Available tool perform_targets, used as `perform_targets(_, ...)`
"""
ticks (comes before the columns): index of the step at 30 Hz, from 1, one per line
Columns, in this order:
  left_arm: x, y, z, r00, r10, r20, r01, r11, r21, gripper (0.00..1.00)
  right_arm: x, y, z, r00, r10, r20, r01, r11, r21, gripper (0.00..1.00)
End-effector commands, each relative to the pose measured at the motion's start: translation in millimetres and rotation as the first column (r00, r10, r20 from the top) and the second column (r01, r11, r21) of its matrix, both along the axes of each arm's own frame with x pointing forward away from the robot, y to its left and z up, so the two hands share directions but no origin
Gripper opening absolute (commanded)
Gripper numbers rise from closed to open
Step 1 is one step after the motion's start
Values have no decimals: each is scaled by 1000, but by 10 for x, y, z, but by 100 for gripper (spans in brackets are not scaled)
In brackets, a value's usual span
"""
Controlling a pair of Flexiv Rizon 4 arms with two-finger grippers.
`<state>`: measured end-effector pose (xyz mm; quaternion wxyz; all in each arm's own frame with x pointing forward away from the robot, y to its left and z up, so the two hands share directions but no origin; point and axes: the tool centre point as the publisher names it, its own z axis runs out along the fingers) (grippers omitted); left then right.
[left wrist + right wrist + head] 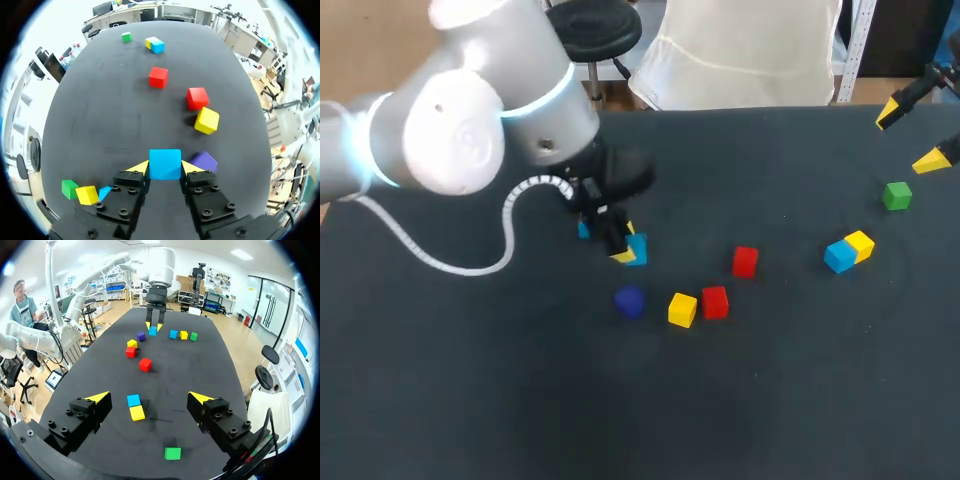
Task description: Place the blue cubes, place green cubes on the blue cubes, place the yellow cubes on the green cubes, then place the red cubes on the yellow cubes, and place purple cube on the red cubes.
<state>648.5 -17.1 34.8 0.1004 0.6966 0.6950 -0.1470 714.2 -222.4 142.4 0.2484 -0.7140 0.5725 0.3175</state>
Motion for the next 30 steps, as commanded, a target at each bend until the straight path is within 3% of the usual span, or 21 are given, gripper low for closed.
perform_targets(1,243,-244,-41,997,-4,-76,6,1000,24,0,-8,0,-4,1000,-1,3,1,1000,1,100)
perform_targets(3,294,-290,-54,995,20,-95,-20,1000,-6,0,-8,0,-4,1000,-1,3,1,1000,1,100)
perform_targets(18,437,-644,-87,995,39,-91,-33,998,61,0,-8,0,-4,1000,-1,3,1,1000,1,100)
perform_targets(30,448,-659,-189,998,22,-65,-18,998,67,0,-8,0,-4,1000,-1,3,1,1000,1,100)
